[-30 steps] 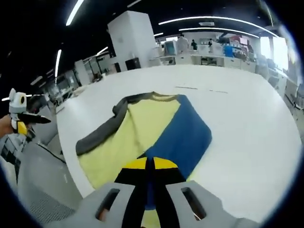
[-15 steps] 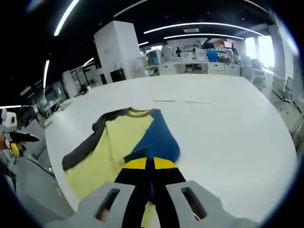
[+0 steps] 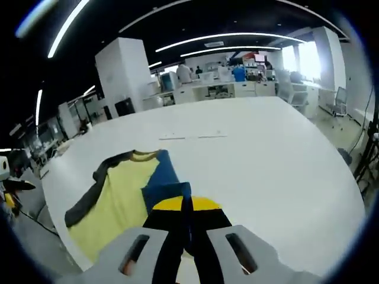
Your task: Fold the garment on the visible template until the final outline fits inside the template.
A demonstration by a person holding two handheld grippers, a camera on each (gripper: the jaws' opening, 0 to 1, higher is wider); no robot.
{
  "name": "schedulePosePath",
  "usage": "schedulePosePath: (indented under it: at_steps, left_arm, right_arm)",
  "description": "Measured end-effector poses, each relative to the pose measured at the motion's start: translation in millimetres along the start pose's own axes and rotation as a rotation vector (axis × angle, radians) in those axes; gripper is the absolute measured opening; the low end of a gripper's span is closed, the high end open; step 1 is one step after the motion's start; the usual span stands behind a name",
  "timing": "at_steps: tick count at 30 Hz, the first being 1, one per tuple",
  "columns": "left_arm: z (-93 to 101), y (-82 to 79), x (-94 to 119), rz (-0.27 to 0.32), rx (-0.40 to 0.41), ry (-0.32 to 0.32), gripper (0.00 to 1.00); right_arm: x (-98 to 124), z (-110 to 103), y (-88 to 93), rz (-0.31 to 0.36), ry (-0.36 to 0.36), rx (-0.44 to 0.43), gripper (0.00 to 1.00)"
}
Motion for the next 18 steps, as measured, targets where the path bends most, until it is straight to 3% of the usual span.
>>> schedulePosePath:
  at_steps: [10, 18]
  left_arm:
    - [8.9, -5.7, 3, 0.024, -0.029, 0.027, 0.99]
    - [20.3, -16.1, 3, 0.063, -0.052, 0.063, 0.99]
  right_arm:
    - [11, 32, -3.2, 0.028, 0.096, -0.029, 0.02]
    - [22, 45, -0.1, 0.022, 0.165, -0.044, 0.02]
Point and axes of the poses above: the point that each gripper's makers call its tool centre point, and the gripper's own axes: x roughly backward along the fingers, z roughly to its right, y roughly out of its underside, the point moved 6 cm from there along x, roughly backward along the fingers, and after that the axes turned 1 degree about -y, right-handed, at the moved point
